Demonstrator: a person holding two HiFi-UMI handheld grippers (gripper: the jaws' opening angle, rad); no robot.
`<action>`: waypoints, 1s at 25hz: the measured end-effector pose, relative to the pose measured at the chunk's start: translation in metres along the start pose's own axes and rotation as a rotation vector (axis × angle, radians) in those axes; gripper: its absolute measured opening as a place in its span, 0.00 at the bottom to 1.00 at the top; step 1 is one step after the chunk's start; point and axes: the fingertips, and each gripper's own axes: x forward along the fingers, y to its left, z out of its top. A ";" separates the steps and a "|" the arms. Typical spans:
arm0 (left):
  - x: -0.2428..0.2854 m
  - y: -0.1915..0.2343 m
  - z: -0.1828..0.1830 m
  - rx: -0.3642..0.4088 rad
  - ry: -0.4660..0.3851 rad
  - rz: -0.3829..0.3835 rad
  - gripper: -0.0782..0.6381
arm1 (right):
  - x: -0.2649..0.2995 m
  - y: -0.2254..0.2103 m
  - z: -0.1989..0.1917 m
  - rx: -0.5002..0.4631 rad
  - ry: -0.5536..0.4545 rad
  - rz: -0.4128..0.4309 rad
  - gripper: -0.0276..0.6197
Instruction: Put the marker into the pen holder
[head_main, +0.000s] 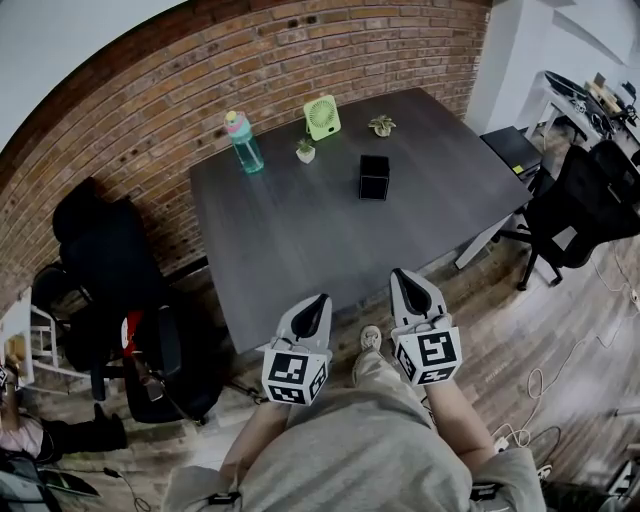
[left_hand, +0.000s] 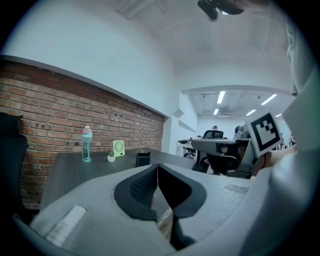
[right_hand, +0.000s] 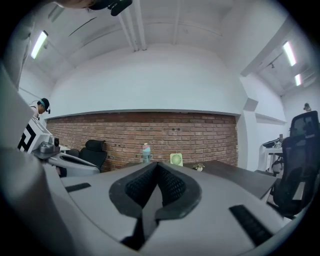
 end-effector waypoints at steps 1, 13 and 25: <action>-0.006 -0.002 -0.002 -0.002 0.000 0.002 0.13 | -0.007 0.005 0.000 0.000 -0.001 0.002 0.05; -0.068 -0.026 -0.021 -0.008 0.018 -0.002 0.13 | -0.076 0.053 -0.002 -0.027 0.001 0.010 0.05; -0.094 -0.031 -0.034 -0.048 0.034 0.022 0.13 | -0.102 0.067 -0.007 -0.025 0.027 0.019 0.05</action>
